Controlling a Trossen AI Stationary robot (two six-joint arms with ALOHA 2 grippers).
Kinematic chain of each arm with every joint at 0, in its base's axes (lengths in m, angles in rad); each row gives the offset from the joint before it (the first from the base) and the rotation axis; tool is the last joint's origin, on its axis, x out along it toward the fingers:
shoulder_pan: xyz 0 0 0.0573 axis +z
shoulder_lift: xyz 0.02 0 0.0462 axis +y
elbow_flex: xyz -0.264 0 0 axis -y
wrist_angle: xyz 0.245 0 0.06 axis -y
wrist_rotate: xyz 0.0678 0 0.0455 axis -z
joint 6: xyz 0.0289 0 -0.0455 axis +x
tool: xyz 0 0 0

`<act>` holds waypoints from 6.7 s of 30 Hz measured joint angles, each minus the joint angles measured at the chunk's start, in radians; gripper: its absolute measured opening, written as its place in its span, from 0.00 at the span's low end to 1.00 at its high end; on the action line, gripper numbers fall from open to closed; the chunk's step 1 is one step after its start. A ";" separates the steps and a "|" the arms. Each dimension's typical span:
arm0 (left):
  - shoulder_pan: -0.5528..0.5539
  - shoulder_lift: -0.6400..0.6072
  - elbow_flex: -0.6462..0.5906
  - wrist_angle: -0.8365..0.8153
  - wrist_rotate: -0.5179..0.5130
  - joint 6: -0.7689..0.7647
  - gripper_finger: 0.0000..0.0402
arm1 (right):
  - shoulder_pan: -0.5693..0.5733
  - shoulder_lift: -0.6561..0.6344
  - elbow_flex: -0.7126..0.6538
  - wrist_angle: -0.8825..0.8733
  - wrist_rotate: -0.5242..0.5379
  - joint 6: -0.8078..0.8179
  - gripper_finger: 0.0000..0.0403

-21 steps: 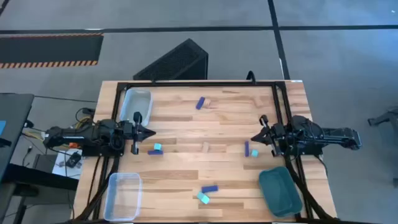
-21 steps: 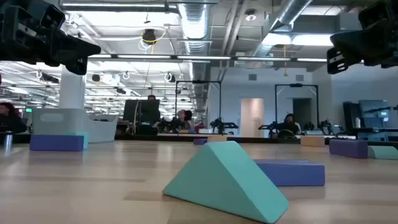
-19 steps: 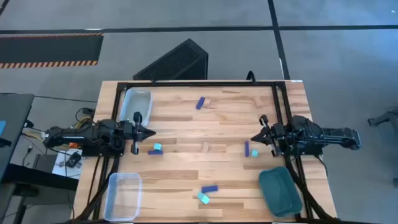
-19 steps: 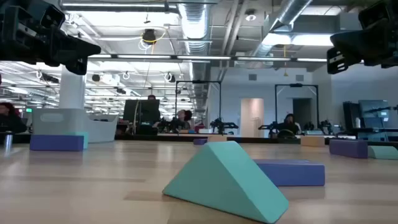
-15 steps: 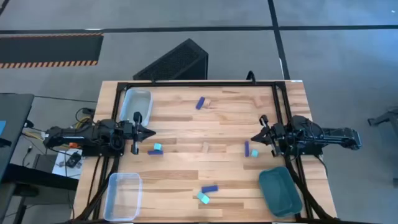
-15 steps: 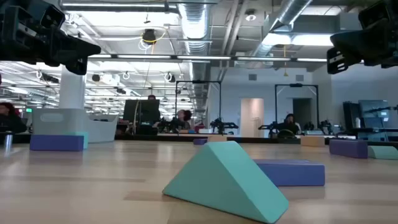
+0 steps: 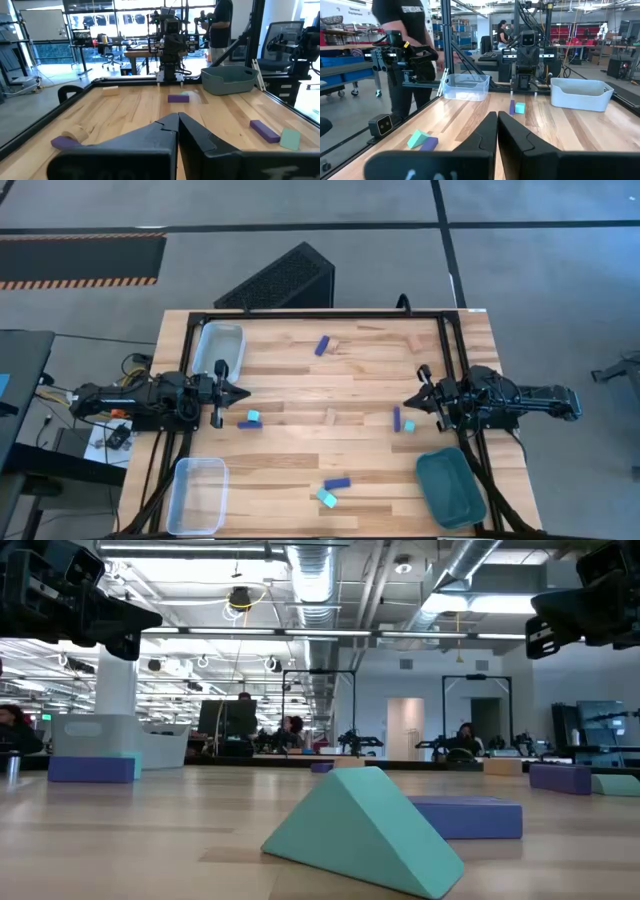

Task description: Sort & place blocks by color

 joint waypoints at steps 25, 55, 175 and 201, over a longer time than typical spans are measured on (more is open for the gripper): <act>0.000 0.000 0.000 0.000 0.000 0.000 0.00 | 0.000 0.000 0.000 0.000 0.000 0.000 0.10; 0.000 0.003 0.000 0.271 -0.613 -0.768 0.00 | -0.017 0.000 -0.001 0.022 0.031 -0.174 0.10; -0.222 1.180 0.594 -0.788 0.063 -0.567 0.12 | 0.184 1.231 0.967 -0.231 0.652 0.641 0.46; 0.697 1.180 0.877 -1.046 -0.256 -0.274 0.11 | 0.147 1.227 0.967 -0.281 0.578 0.638 0.46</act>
